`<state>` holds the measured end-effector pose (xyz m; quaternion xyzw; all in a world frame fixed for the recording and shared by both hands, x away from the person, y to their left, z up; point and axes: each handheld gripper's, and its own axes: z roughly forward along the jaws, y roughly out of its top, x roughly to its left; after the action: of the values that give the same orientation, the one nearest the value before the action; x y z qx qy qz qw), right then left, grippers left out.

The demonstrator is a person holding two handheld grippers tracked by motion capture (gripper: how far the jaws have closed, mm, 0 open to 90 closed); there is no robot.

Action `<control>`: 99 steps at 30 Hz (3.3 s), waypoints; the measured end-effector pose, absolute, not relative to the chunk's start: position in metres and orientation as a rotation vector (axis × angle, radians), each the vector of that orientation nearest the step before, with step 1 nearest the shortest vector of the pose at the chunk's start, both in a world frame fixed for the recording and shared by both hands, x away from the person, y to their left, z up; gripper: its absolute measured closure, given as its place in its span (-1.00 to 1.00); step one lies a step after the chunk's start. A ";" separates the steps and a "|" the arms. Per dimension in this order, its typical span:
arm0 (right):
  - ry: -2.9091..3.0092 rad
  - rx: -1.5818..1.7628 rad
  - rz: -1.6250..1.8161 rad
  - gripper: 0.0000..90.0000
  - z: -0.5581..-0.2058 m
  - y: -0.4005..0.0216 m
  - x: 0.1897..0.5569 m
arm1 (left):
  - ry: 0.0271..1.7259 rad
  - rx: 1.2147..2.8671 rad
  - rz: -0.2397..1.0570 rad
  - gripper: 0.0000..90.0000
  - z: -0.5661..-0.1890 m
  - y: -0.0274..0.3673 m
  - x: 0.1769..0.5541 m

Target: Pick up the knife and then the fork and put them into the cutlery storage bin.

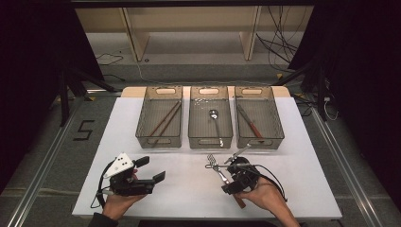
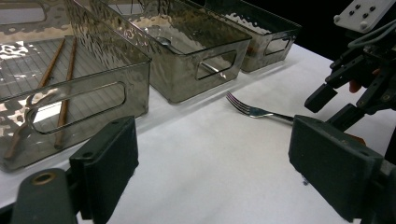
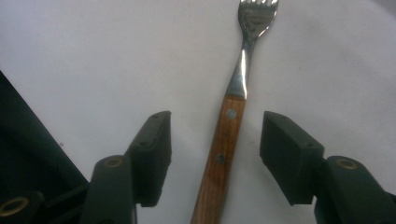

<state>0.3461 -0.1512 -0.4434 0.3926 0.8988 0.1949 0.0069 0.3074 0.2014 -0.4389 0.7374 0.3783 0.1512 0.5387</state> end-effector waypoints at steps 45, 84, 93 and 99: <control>2.884 1.159 0.313 0.66 -0.457 -0.138 0.354 | 0.886 1.775 0.362 -0.66 -0.440 0.199 0.308; 2.803 1.247 0.782 0.72 -0.409 -0.182 0.376 | 0.895 1.755 0.366 -0.66 -0.439 0.201 0.308; 2.709 1.299 0.880 0.71 -0.393 -0.198 0.390 | 0.896 1.753 0.364 -0.66 -0.439 0.201 0.309; 2.666 1.322 0.916 0.71 -0.387 -0.202 0.398 | 0.896 1.752 0.365 -0.66 -0.439 0.201 0.309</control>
<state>0.3976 -0.2023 -0.3869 0.4244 0.8562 0.2943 0.0139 0.3086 0.2010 -0.4392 0.7369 0.3770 0.1534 0.5397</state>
